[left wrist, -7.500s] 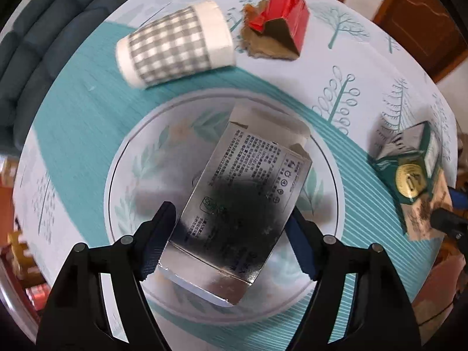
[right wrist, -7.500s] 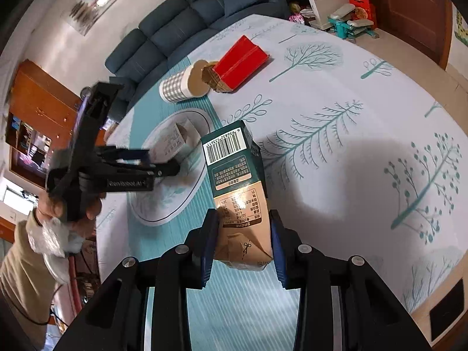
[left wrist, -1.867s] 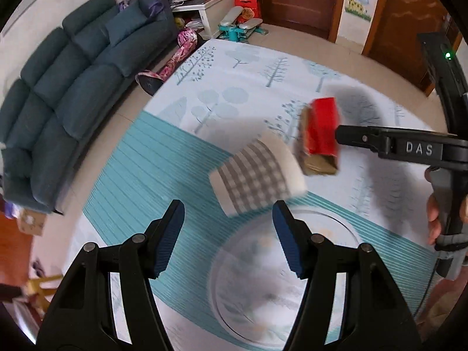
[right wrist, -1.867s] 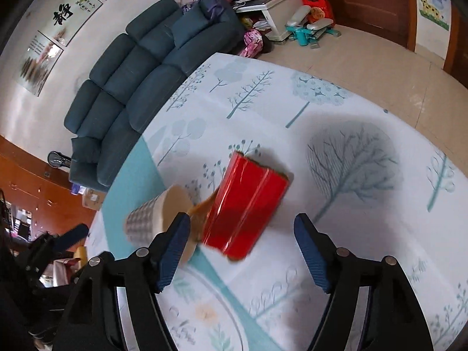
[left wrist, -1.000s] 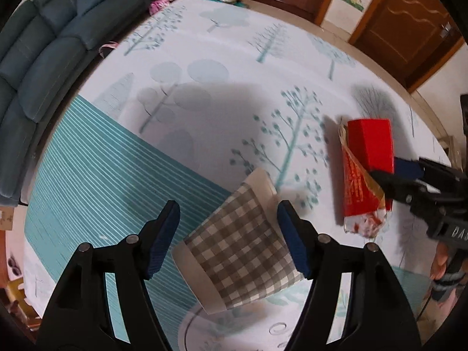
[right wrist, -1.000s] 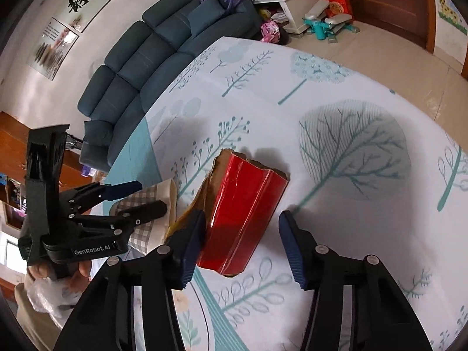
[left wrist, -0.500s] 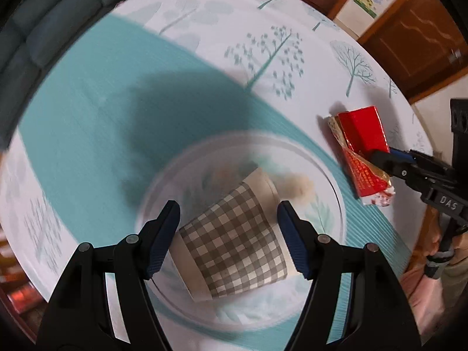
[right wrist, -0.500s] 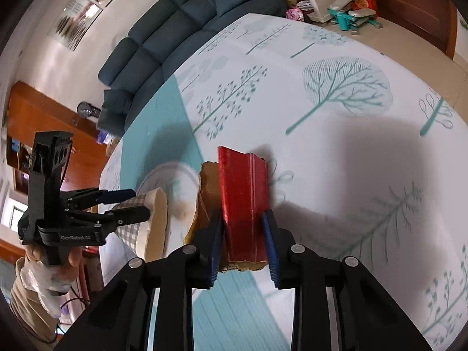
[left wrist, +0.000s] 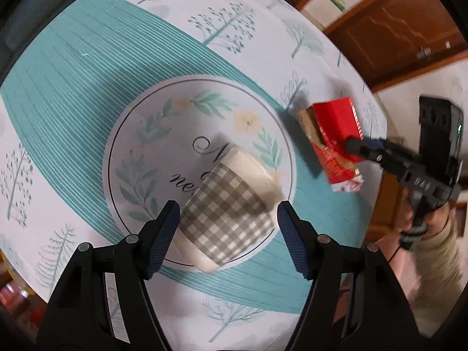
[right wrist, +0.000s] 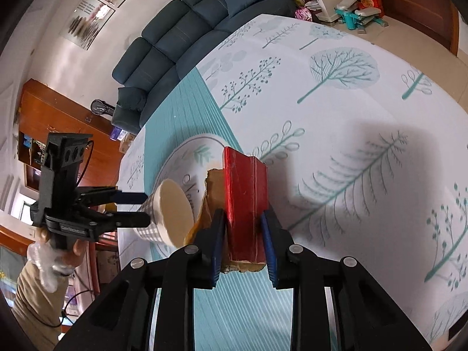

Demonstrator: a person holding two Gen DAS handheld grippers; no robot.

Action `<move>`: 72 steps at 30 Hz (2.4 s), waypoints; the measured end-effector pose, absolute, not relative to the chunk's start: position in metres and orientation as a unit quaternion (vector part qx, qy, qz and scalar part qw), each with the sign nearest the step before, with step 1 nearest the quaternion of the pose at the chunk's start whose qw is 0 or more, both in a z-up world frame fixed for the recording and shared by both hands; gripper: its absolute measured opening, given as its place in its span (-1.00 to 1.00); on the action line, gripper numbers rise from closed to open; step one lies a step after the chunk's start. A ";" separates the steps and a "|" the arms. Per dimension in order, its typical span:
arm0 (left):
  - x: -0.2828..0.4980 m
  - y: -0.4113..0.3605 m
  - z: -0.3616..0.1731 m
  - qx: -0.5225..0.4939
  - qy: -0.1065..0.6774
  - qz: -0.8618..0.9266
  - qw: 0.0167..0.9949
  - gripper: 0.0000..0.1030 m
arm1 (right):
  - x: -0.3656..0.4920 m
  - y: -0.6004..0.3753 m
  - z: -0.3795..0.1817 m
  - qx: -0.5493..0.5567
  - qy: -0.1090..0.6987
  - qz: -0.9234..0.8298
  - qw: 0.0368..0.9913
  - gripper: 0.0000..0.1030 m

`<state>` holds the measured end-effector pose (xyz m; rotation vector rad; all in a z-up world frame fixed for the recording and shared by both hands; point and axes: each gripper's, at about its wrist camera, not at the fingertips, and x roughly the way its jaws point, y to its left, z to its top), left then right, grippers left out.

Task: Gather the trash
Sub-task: 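Grasp the red box with the right gripper while the left gripper grasps the white checked cup, then carry the checked cup and red box over the black trash bin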

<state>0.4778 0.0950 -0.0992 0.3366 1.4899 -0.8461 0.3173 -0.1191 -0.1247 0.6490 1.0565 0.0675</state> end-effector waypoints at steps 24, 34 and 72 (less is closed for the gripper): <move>0.423 0.087 -0.100 0.190 0.590 -0.365 0.694 -0.29 | 0.265 -0.111 -0.133 0.336 0.492 0.047 0.802 -0.53; 0.314 0.062 -0.054 0.168 0.570 -0.383 0.707 -0.35 | 0.163 -0.120 -0.108 0.356 0.454 0.044 0.816 -0.55; 0.021 -0.132 -0.284 0.309 0.578 -0.343 0.673 -0.34 | -0.101 -0.234 -0.336 0.458 0.499 -0.196 0.709 -0.58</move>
